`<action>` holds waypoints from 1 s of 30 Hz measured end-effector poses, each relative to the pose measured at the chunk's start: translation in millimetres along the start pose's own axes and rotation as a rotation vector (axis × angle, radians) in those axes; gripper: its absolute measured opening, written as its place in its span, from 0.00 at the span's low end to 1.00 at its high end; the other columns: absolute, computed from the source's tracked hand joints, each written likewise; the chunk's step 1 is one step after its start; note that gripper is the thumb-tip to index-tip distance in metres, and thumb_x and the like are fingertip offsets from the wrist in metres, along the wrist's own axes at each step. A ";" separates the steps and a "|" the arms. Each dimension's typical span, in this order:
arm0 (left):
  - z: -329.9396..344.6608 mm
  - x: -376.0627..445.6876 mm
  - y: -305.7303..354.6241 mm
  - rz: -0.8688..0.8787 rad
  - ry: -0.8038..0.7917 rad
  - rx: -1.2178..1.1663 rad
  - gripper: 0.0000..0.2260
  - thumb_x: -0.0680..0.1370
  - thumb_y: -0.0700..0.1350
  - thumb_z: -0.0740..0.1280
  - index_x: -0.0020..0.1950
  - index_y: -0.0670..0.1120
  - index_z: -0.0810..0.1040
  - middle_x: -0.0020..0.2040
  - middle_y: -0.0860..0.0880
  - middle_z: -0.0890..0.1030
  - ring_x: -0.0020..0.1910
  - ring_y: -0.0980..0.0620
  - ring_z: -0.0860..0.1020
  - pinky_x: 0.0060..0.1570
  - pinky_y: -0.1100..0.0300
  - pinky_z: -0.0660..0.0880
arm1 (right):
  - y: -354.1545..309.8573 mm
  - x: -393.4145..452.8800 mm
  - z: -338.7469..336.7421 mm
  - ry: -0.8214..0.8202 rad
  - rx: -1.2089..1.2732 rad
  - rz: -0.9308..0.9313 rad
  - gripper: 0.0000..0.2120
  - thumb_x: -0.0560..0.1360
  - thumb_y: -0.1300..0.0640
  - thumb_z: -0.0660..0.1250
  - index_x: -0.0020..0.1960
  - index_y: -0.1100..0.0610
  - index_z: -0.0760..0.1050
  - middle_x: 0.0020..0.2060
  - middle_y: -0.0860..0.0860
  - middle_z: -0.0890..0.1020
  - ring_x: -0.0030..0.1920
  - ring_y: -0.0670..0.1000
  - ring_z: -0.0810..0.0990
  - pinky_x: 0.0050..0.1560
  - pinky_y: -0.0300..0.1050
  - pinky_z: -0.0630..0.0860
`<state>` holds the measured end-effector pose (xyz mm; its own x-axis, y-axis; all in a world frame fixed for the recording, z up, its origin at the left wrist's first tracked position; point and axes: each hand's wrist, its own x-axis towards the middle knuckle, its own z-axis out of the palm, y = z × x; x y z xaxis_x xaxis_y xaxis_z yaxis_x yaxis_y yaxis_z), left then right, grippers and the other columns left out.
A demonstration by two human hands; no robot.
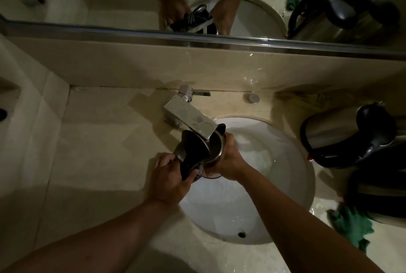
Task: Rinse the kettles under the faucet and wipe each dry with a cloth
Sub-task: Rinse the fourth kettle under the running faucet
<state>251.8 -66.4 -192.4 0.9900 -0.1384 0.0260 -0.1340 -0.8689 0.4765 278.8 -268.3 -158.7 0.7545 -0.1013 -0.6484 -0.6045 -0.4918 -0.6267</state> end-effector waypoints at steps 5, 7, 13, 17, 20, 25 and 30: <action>-3.8 1.4 3.9 0.023 0.031 0.007 0.23 0.71 0.62 0.64 0.36 0.41 0.80 0.43 0.41 0.81 0.52 0.49 0.68 0.52 0.53 0.65 | 0.4 0.4 -0.2 0.000 0.010 -0.018 0.68 0.43 0.44 0.82 0.76 0.44 0.51 0.71 0.52 0.64 0.73 0.58 0.67 0.67 0.62 0.77; -4.9 0.6 5.9 0.023 0.027 0.001 0.23 0.71 0.62 0.64 0.37 0.41 0.80 0.43 0.42 0.82 0.52 0.49 0.68 0.52 0.53 0.69 | -0.8 -0.1 -1.1 0.000 0.005 -0.018 0.67 0.45 0.48 0.85 0.76 0.45 0.52 0.71 0.53 0.65 0.73 0.58 0.66 0.67 0.62 0.77; -0.1 1.7 2.4 0.032 0.022 0.016 0.24 0.71 0.61 0.64 0.37 0.39 0.81 0.42 0.41 0.82 0.52 0.49 0.69 0.53 0.50 0.65 | -1.0 1.8 -1.2 -0.003 0.022 0.002 0.64 0.52 0.58 0.87 0.76 0.45 0.52 0.71 0.53 0.66 0.73 0.59 0.67 0.67 0.62 0.77; 1.9 1.8 1.9 0.018 0.022 0.011 0.24 0.71 0.61 0.64 0.37 0.40 0.80 0.41 0.42 0.83 0.53 0.49 0.70 0.54 0.51 0.65 | -0.5 3.6 -1.0 0.006 0.017 -0.015 0.64 0.52 0.59 0.87 0.77 0.48 0.52 0.70 0.53 0.66 0.73 0.58 0.67 0.68 0.61 0.76; 3.2 1.5 0.4 0.019 0.009 0.014 0.24 0.72 0.62 0.64 0.36 0.41 0.80 0.41 0.42 0.82 0.53 0.48 0.71 0.55 0.51 0.65 | -0.7 3.8 -1.6 -0.007 0.004 -0.018 0.63 0.54 0.60 0.87 0.78 0.49 0.51 0.71 0.53 0.66 0.72 0.58 0.67 0.68 0.58 0.76; 4.8 1.0 -1.8 0.015 -0.015 0.029 0.25 0.71 0.62 0.64 0.37 0.40 0.81 0.43 0.41 0.82 0.54 0.48 0.70 0.56 0.51 0.65 | -0.4 2.3 -1.0 0.007 0.002 -0.026 0.63 0.54 0.60 0.87 0.78 0.49 0.51 0.71 0.53 0.67 0.73 0.58 0.67 0.69 0.59 0.76; 2.9 1.5 -0.1 0.044 -0.001 0.050 0.24 0.72 0.62 0.64 0.37 0.40 0.81 0.41 0.42 0.82 0.54 0.49 0.70 0.57 0.51 0.65 | -1.9 1.0 -1.1 0.006 0.009 -0.017 0.64 0.52 0.58 0.87 0.77 0.44 0.51 0.71 0.52 0.67 0.74 0.59 0.67 0.69 0.62 0.76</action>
<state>253.2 -67.9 -195.0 0.9831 -0.1776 0.0453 -0.1796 -0.8846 0.4303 281.0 -268.4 -157.7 0.7660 -0.0981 -0.6353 -0.5941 -0.4856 -0.6413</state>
